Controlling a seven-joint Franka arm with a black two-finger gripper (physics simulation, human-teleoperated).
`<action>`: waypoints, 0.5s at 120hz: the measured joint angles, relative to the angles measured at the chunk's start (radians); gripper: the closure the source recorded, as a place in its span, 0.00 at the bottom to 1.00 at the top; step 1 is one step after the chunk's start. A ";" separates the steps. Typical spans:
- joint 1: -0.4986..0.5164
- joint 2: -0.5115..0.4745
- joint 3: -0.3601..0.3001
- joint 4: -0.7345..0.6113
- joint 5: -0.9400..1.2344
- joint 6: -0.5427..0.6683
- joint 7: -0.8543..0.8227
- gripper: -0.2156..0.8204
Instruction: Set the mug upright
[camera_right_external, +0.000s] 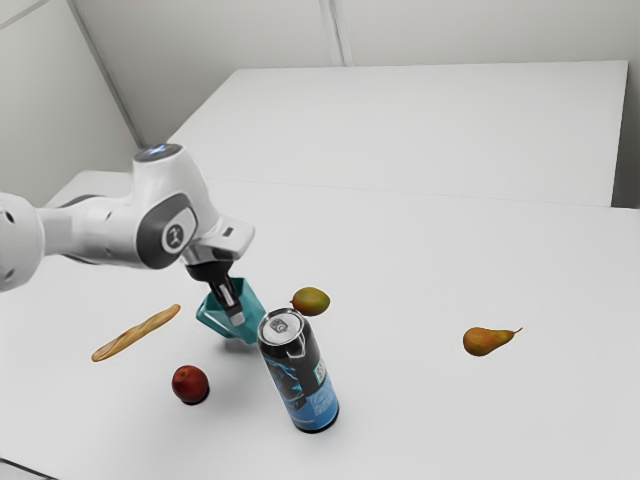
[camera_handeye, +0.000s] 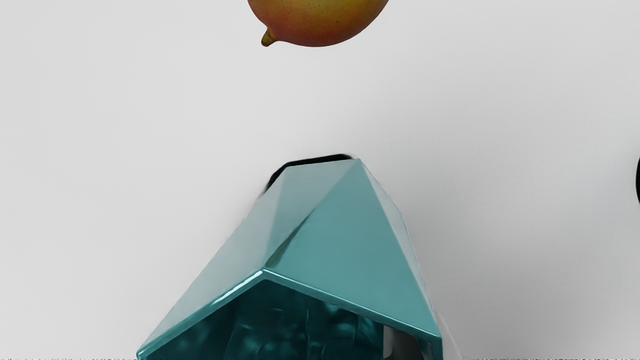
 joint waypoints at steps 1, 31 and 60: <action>0.000 0.001 0.000 0.001 0.002 -0.003 -0.003 0.97; 0.000 0.019 -0.003 0.005 0.049 -0.050 -0.074 0.97; -0.002 0.027 -0.021 0.005 0.055 -0.048 -0.118 0.70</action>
